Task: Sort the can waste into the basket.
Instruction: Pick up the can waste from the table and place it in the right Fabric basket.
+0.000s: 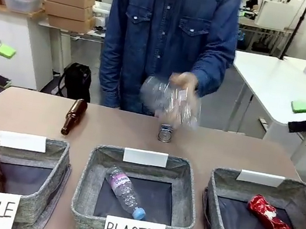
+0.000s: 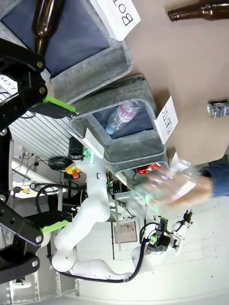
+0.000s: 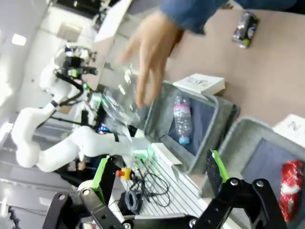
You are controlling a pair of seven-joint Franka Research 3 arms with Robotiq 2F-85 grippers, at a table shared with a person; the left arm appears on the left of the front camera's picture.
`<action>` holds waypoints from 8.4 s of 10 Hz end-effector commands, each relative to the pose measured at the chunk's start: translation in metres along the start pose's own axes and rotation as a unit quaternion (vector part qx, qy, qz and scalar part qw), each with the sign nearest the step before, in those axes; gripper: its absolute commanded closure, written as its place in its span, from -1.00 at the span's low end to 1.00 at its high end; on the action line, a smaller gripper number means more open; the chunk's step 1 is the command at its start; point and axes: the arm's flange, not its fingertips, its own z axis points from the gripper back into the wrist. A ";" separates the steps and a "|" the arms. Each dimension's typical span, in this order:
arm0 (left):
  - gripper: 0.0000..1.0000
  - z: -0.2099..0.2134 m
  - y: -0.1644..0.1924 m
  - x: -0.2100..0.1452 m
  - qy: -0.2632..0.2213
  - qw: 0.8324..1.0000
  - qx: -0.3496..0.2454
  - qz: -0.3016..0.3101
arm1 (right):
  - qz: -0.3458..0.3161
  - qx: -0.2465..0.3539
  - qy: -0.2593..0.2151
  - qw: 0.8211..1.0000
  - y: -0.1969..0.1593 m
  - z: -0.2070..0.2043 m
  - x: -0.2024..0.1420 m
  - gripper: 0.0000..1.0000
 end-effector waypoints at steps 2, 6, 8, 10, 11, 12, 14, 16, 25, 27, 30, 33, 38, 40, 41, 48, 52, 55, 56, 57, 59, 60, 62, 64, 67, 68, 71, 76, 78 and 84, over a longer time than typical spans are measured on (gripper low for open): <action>-1.00 0.002 0.000 -0.001 0.003 1.000 -0.002 -0.011 | -0.014 -0.004 -0.050 0.999 -0.003 0.045 -0.043 -1.00; -1.00 0.002 0.000 -0.001 0.003 1.000 -0.002 -0.011 | -0.032 -0.021 -0.063 0.997 -0.003 0.031 -0.030 -1.00; -1.00 0.002 0.000 -0.001 0.003 1.000 -0.002 -0.011 | -0.004 -0.012 -0.070 0.997 0.010 -0.030 0.020 -1.00; -1.00 0.002 0.000 -0.001 0.003 1.000 -0.002 -0.011 | -0.009 0.010 -0.047 0.999 0.007 -0.038 0.032 -1.00; -1.00 0.002 0.000 -0.001 0.003 1.000 -0.002 -0.011 | -0.023 0.002 -0.054 0.998 0.001 -0.020 0.017 -1.00; -1.00 0.002 0.000 -0.001 0.003 1.000 -0.002 -0.011 | -0.032 0.008 -0.068 0.997 -0.005 0.004 -0.005 -1.00; -1.00 0.002 0.000 -0.001 0.003 1.000 -0.002 -0.011 | -0.049 -0.017 -0.112 0.992 -0.006 0.031 -0.041 -1.00; -1.00 0.002 0.000 -0.001 0.003 1.000 -0.002 -0.011 | -0.032 -0.054 -0.086 0.994 0.001 0.004 -0.023 -1.00; -1.00 0.002 0.000 -0.001 0.003 1.000 -0.002 -0.011 | 0.002 -0.224 0.167 0.960 0.010 -0.321 0.139 -1.00; -1.00 0.002 0.000 -0.001 0.003 1.000 -0.002 -0.011 | 0.001 -0.225 0.159 0.961 0.003 -0.290 0.119 -1.00; -1.00 0.002 0.000 -0.001 0.003 1.000 -0.002 -0.011 | 0.003 -0.221 0.160 0.962 -0.015 -0.321 0.130 -1.00; -1.00 0.002 0.000 -0.001 0.003 1.000 -0.002 -0.011 | -0.017 -0.313 0.165 0.935 -0.062 -0.389 0.181 -1.00; -1.00 0.002 0.000 -0.001 0.003 1.000 -0.002 -0.011 | -0.034 -0.399 0.201 0.894 -0.119 -0.457 0.195 -1.00; -1.00 0.002 0.000 -0.001 0.003 1.000 -0.002 -0.011 | -0.052 -0.431 0.206 0.877 -0.135 -0.472 0.191 -1.00; -1.00 0.002 0.000 -0.001 0.003 1.000 -0.002 -0.011 | -0.058 -0.431 0.205 0.877 -0.138 -0.473 0.189 -1.00; -1.00 0.002 0.000 -0.001 0.003 1.000 -0.002 -0.011 | -0.084 -0.465 0.184 0.862 -0.149 -0.467 0.184 1.00; -1.00 0.002 0.000 -0.001 0.003 1.000 -0.002 -0.011 | -0.109 -0.448 0.184 0.868 -0.161 -0.454 0.181 1.00; -1.00 0.002 0.000 -0.001 0.003 1.000 -0.002 -0.011 | -0.107 -0.371 0.200 0.900 -0.163 -0.421 0.177 1.00; -1.00 0.002 0.000 -0.001 0.003 1.000 -0.002 -0.011 | -0.102 -0.321 0.208 0.918 -0.164 -0.383 0.170 1.00; -1.00 0.002 0.000 -0.001 0.003 1.000 -0.002 -0.011 | -0.085 -0.298 0.214 0.926 -0.162 -0.341 0.157 1.00; -1.00 0.002 0.000 -0.001 0.003 1.000 -0.002 -0.011 | -0.045 -0.246 0.213 0.944 -0.158 -0.279 0.129 1.00; -1.00 0.002 0.000 -0.001 0.003 1.000 -0.002 -0.011 | -0.028 -0.214 0.213 0.953 -0.158 -0.256 0.117 1.00; -1.00 0.002 0.000 -0.001 0.003 1.000 -0.002 -0.011 | 0.028 -0.152 0.219 0.963 -0.134 -0.204 0.087 1.00; -1.00 0.002 0.000 -0.001 0.003 1.000 -0.002 -0.011 | 0.122 -0.076 0.245 0.959 -0.094 -0.150 0.049 1.00; -1.00 0.002 0.000 -0.001 0.003 1.000 -0.002 -0.011 | 0.270 -0.028 0.402 0.874 -0.055 -0.087 -0.023 1.00; -1.00 0.002 0.000 -0.001 0.003 1.000 -0.002 -0.011 | 0.282 -0.045 0.419 0.862 -0.052 -0.078 -0.039 1.00; -1.00 0.002 0.000 -0.001 0.003 1.000 -0.002 -0.011 | 0.261 -0.070 0.404 0.874 -0.049 -0.077 -0.050 1.00; -1.00 0.002 0.000 -0.001 0.003 1.000 -0.002 -0.011 | 0.247 -0.072 0.380 0.889 -0.051 -0.080 -0.051 -1.00; -1.00 0.002 0.000 -0.001 0.003 1.000 -0.002 -0.011 | 0.225 -0.074 0.362 0.902 -0.056 -0.078 -0.048 -1.00; -1.00 0.002 0.000 -0.001 0.003 1.000 -0.002 -0.011 | 0.226 -0.037 0.327 0.917 -0.059 -0.081 -0.044 -1.00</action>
